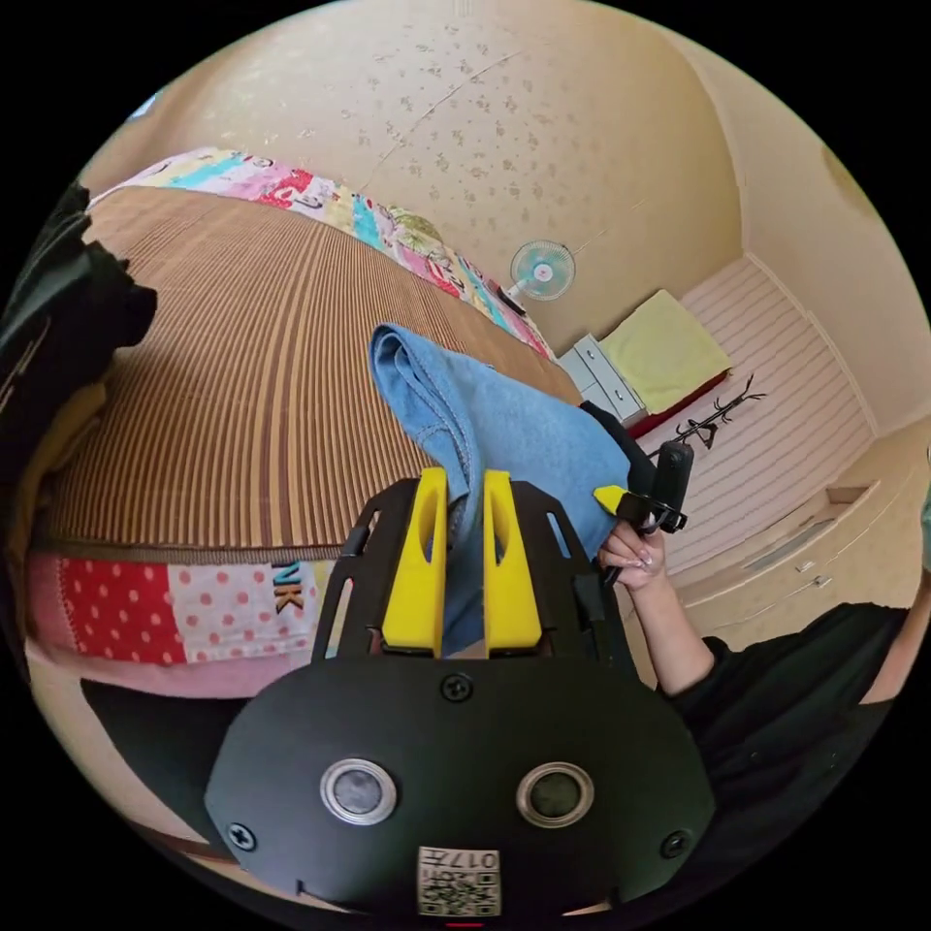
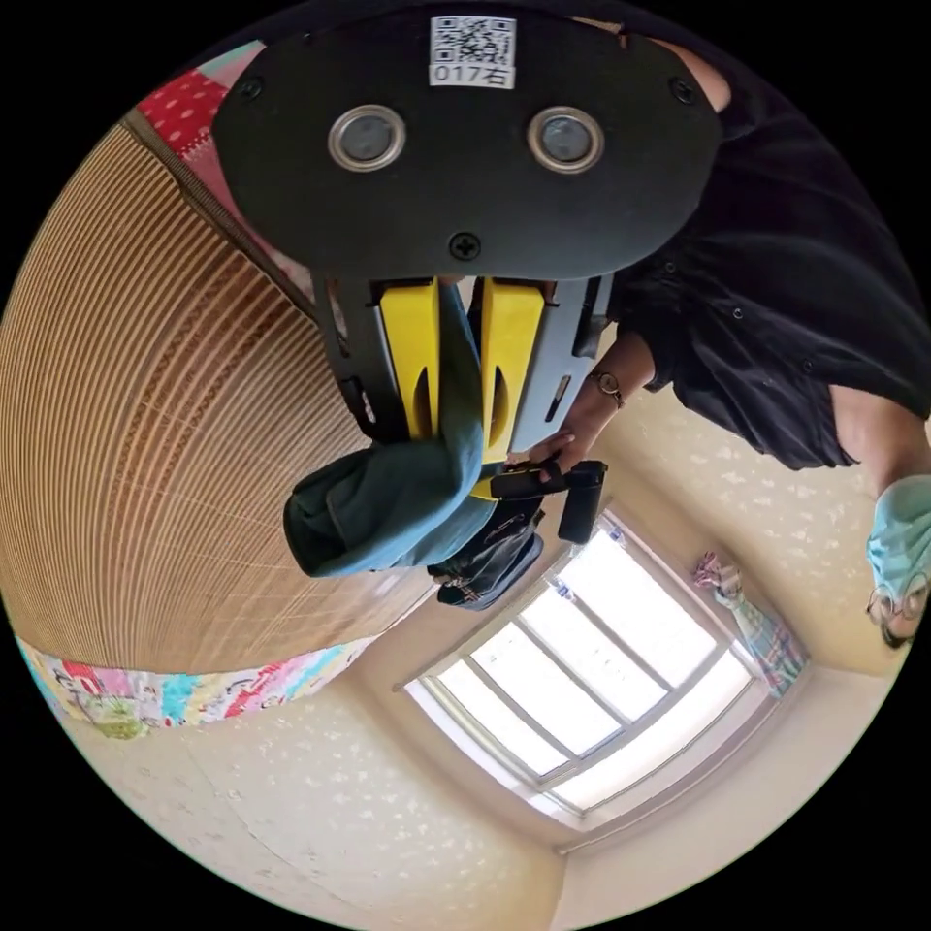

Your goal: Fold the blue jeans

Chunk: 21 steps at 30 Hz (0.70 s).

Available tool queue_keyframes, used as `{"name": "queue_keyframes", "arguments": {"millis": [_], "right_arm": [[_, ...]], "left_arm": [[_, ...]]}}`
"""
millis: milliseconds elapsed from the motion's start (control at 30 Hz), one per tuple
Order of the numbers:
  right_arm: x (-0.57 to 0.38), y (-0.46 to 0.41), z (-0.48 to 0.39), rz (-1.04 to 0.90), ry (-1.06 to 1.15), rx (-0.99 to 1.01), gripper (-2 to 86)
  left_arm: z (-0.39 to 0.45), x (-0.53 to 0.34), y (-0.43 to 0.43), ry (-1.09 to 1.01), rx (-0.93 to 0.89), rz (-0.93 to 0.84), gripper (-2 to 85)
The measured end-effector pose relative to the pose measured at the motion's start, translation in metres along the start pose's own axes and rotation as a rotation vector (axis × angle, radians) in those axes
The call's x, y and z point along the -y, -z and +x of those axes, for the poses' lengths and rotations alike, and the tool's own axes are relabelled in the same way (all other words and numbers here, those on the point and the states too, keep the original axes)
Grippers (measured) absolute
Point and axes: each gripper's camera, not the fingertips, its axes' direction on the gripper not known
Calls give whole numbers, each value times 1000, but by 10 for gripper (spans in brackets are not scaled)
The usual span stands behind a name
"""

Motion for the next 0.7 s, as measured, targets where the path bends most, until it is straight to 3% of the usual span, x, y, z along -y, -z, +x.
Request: {"name": "queue_keyframes", "arguments": {"millis": [200,367,600,700], "right_arm": [[26,-31,-74,5,160,127,53],[95,-98,-124,45,231,244,52],[194,-221,-155,65,66,302,50],[223,-289,-131,35,-202,207,55]], "left_arm": [[33,-39,137,-35,89,222,63],[55,-8,265,-101,294,325,63],[31,122,356,-82,590,180,64],[-43,176,353,78,647,56,71]]}}
